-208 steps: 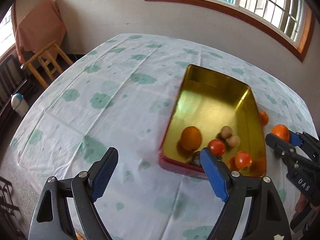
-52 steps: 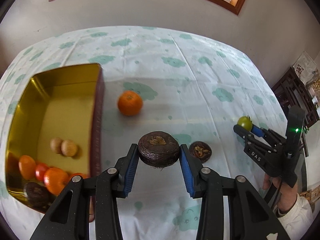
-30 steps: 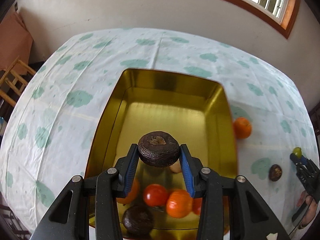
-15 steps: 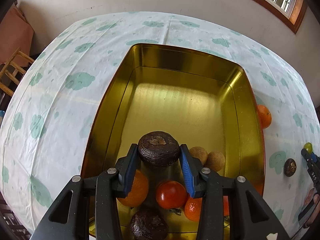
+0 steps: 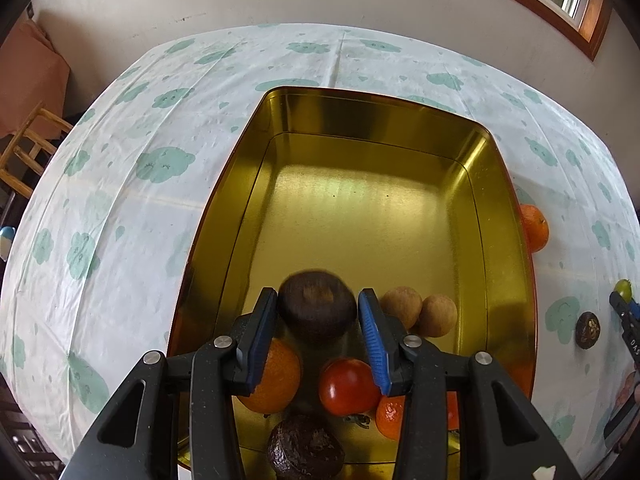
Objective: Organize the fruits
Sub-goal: 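Carry the brown fruit into the tin and open the left gripper, then carry the green tomato into the tin and open the right gripper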
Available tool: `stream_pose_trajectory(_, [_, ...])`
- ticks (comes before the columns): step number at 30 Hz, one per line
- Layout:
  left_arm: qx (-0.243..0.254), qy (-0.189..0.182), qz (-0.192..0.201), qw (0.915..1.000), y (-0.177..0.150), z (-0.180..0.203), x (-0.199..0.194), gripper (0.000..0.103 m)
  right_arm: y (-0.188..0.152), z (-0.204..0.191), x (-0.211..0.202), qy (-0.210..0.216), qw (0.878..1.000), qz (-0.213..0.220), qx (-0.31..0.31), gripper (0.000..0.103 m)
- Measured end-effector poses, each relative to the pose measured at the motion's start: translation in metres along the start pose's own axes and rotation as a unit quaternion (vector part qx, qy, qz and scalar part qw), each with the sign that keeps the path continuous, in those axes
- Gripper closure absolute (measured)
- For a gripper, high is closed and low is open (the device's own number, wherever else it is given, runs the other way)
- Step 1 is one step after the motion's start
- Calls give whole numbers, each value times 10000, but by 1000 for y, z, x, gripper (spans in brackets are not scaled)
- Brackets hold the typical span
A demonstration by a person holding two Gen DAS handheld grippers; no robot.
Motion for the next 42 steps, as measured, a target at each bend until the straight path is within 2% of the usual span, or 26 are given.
stream_pose_trajectory(7, [-28, 33, 110, 9999, -2, -1, -12, 51, 0, 0, 0, -4, 10000, 1, 0, 64])
stream_pose_trajectory(16, [-48, 10, 533, 9986, -13, 3, -42, 34, 0, -1, -1, -141, 9999, 18, -82, 64])
stream_pose_trajectory(29, [88, 161, 894, 9958, -39, 13, -66, 28, 8, -20, -11, -37, 9999, 86, -109, 65])
stream_pose_trajectory(33, [81, 155, 957, 9953, -44, 13, -72, 23, 19, -45, -27, 247, 9992, 237, -190, 65])
stream_pose_trajectory(35, [30, 142, 1007, 9948, -46, 11, -75, 17, 23, -59, -35, 413, 9983, 317, -243, 65])
stream_pose_trajectory(42, [-217, 198, 1092, 9936, -52, -6, -88, 16, 37, -136, -59, 1160, 9892, 517, -726, 65])
Point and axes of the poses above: each gripper's, at about its wrist camera, not at the fingertips, and x roughly the way its jaws point, z to its right, y to its top, the point moved 4 cm from there along x, roughly the way its jaws point, and after that the axes turned 2 degrees about x, right-handed, at the moved point
